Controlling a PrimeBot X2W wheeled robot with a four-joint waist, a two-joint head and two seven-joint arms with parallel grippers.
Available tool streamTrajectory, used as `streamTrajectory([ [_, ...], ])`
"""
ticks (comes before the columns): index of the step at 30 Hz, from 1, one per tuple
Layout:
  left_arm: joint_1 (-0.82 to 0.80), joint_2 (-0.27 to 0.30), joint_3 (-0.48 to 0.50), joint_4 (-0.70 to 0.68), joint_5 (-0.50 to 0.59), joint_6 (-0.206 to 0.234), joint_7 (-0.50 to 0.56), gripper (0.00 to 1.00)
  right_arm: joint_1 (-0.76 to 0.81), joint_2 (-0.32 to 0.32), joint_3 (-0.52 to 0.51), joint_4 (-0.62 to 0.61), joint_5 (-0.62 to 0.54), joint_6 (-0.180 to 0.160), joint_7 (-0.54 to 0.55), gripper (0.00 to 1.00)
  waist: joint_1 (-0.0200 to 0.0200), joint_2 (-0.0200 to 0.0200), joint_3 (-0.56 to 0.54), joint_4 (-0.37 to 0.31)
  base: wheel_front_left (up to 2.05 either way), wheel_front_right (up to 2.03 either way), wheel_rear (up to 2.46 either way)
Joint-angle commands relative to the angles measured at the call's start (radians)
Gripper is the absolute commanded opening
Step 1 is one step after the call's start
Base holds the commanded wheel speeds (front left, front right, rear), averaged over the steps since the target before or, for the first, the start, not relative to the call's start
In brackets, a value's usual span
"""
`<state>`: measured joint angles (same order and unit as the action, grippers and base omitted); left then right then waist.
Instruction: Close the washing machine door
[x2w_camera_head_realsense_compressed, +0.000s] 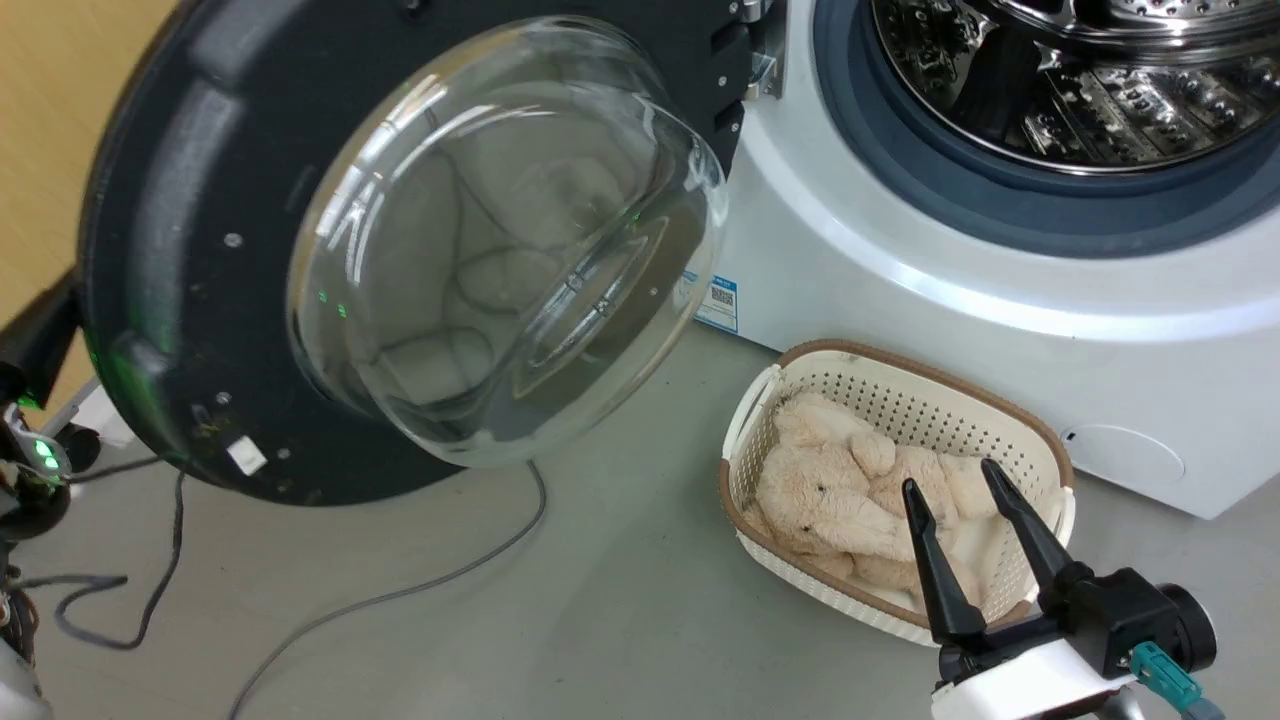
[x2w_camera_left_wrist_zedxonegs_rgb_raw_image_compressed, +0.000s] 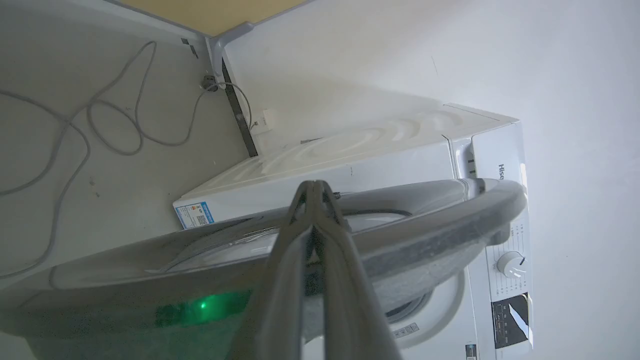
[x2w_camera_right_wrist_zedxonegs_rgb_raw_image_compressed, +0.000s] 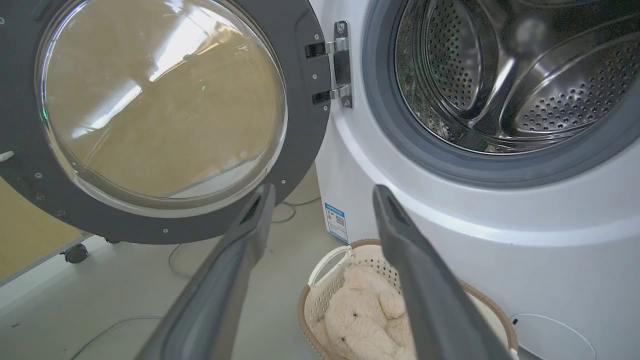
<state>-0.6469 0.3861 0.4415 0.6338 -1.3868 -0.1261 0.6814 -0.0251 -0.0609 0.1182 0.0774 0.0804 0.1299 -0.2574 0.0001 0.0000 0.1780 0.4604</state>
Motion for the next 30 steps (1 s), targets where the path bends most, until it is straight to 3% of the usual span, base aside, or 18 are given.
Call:
streamTrajectory([
  [1, 0.026, -0.011, -0.011, -0.01, -0.009, -0.004, 0.027, 0.0, -0.017, -0.003, 0.002, -0.001, 0.005, 0.001, -0.004, 1.0, -0.0001, 0.0, -0.004, 0.0, 0.0, 0.0, 0.0],
  [6, 0.076, -0.045, -0.033, -0.056, -0.047, 0.001, 0.124, 0.0, -0.012, 0.0, -0.001, 0.004, 0.01, 0.001, -0.004, 1.0, -0.0001, 0.0, -0.021, -0.002, 0.0, 0.0, 0.0],
  [20, 0.327, -0.216, -0.102, -0.402, -0.153, 0.115, 0.33, 0.0, 0.024, 0.009, -0.037, 0.012, 0.034, 0.001, -0.004, 1.0, -0.0001, 0.0, -0.104, -0.055, 0.0, 0.0, 0.0],
  [25, 0.438, -0.291, -0.168, -0.534, -0.157, 0.149, 0.356, 0.0, 0.039, 0.01, -0.035, 0.018, 0.041, 0.001, -0.004, 1.0, -0.0001, 0.0, -0.125, -0.101, 0.0, 0.0, 0.0],
  [30, 0.538, -0.327, -0.242, -0.632, -0.184, 0.162, 0.339, 0.0, 0.047, 0.01, -0.038, 0.014, 0.055, 0.001, -0.004, 1.0, -0.0001, 0.0, -0.134, -0.17, 0.0, 0.0, 0.0],
])
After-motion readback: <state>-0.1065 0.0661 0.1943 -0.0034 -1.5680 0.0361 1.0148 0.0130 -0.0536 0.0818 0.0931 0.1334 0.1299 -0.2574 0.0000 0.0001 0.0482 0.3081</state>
